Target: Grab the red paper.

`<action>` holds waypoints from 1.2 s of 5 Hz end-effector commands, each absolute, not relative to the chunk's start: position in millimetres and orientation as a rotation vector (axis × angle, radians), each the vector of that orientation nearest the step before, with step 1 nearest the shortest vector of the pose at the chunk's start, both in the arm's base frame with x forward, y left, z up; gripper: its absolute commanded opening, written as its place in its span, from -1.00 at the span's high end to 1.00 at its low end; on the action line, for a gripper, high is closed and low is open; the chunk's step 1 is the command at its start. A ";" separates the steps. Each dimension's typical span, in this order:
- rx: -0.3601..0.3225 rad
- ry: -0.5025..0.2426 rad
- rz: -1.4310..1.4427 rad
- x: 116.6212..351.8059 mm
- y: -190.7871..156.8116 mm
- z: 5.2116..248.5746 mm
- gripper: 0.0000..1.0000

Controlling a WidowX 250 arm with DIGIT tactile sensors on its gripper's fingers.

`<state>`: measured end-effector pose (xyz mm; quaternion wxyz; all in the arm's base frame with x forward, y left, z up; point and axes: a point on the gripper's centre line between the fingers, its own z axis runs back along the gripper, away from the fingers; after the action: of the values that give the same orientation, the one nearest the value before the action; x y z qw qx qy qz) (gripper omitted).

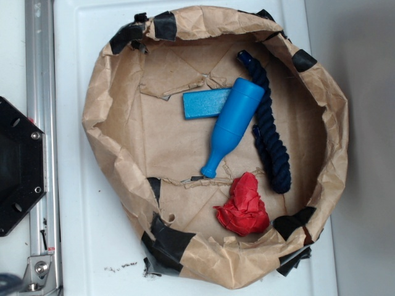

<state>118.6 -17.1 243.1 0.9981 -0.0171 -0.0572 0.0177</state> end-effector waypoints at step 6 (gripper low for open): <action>-0.144 -0.343 -0.511 289.5 -19.5 118.1 -1.00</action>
<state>284.6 -14.4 97.9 0.9532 -0.0800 -0.1430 -0.2541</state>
